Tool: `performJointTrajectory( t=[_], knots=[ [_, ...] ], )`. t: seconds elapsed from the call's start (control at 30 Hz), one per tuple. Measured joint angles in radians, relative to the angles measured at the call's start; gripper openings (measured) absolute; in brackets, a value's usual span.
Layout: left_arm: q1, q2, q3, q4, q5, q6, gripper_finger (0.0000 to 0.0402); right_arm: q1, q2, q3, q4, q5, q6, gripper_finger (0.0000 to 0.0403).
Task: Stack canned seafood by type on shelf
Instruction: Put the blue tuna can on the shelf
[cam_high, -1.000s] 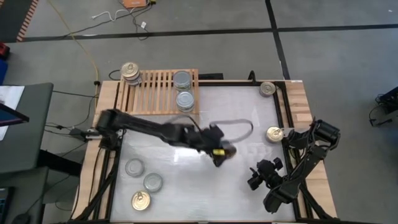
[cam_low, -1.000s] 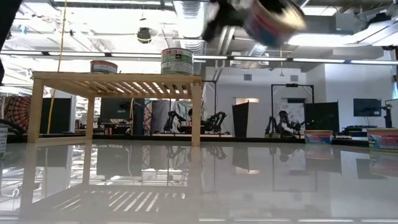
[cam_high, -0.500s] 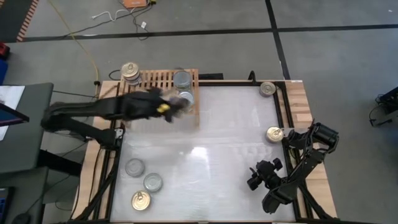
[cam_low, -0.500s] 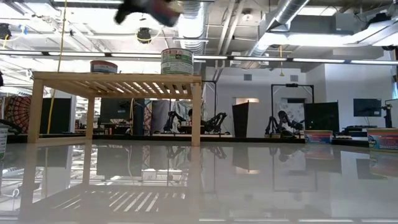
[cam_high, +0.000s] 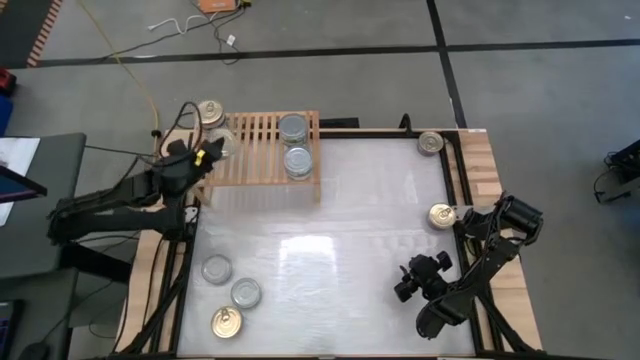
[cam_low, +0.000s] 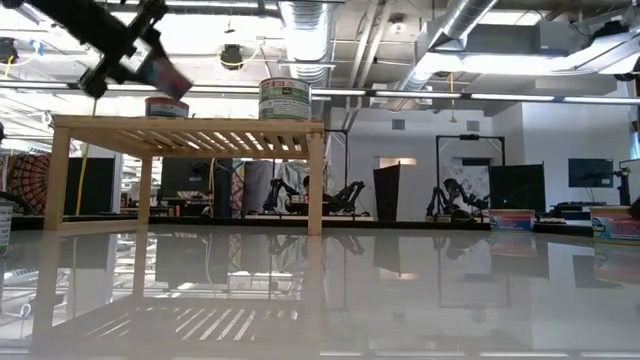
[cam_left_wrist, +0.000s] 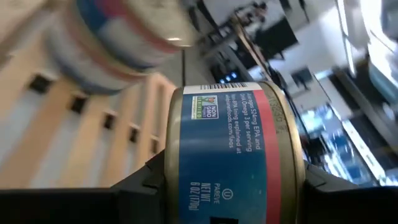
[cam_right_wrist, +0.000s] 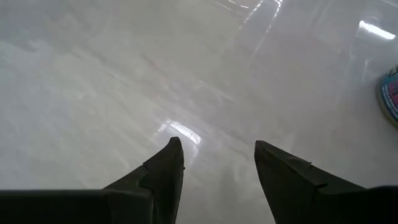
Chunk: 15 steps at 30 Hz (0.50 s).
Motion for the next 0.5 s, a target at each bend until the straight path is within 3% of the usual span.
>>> performJointTrajectory(
  t=[0.23,0.43,0.5],
  knots=[
    [0.064,-0.048,-0.100,-0.009,-0.011,-0.161,0.0171,-0.020,0.000,0.000,0.003,0.000,-0.025,0.0221],
    [0.077,-0.048,-0.113,-0.004,-0.023,-0.171,0.0172,-0.023,0.000,0.000,0.000,0.000,-0.029,0.0221],
    [0.077,-0.048,-0.114,0.014,-0.020,-0.155,0.0203,-0.023,0.000,0.000,-0.006,0.000,-0.029,0.0221]
  ],
)
